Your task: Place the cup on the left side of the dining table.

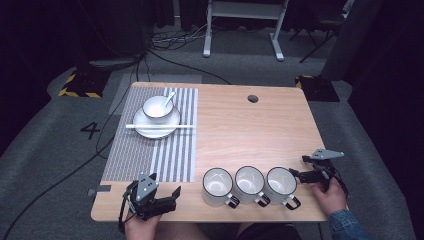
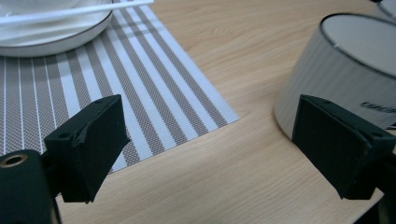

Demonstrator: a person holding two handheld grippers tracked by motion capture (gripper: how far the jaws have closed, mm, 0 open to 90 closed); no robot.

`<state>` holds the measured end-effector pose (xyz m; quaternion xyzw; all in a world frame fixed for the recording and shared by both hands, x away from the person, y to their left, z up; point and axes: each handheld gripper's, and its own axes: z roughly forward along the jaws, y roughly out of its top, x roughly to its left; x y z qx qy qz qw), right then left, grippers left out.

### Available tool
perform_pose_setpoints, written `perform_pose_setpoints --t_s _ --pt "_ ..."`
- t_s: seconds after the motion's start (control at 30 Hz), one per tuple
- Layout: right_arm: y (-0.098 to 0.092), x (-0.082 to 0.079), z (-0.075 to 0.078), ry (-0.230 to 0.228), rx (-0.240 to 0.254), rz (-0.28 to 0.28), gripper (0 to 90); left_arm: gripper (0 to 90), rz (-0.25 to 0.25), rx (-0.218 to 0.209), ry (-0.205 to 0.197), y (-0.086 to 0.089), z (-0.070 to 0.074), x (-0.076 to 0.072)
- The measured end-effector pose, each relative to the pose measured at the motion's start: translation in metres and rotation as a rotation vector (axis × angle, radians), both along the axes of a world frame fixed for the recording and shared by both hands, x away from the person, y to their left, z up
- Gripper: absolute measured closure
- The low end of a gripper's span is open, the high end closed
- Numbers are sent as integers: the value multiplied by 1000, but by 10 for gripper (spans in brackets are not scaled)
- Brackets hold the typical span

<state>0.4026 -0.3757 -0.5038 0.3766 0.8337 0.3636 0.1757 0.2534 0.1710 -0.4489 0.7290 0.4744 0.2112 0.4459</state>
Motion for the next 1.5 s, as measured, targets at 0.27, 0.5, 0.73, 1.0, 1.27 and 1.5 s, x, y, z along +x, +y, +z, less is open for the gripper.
perform_pose_setpoints --t_s 0.27,0.5,0.73,1.0,1.27,1.5 --pt "0 0 0 0 0 0 144 104 -27 24 -52 -18 20 -18" --pt "0 0 0 0 0 0 145 91 -1 2 -89 -37 27 -24" --pt "0 0 0 0 0 0 145 94 -26 4 -78 -52 31 -26" --pt "0 0 0 0 0 0 144 96 -32 -3 -59 -69 31 -28" --pt "0 0 0 -6 -1 4 145 98 -72 33 -39 -93 29 -31" --pt "0 0 0 3 5 -3 145 98 -43 98 21 -105 14 -24"
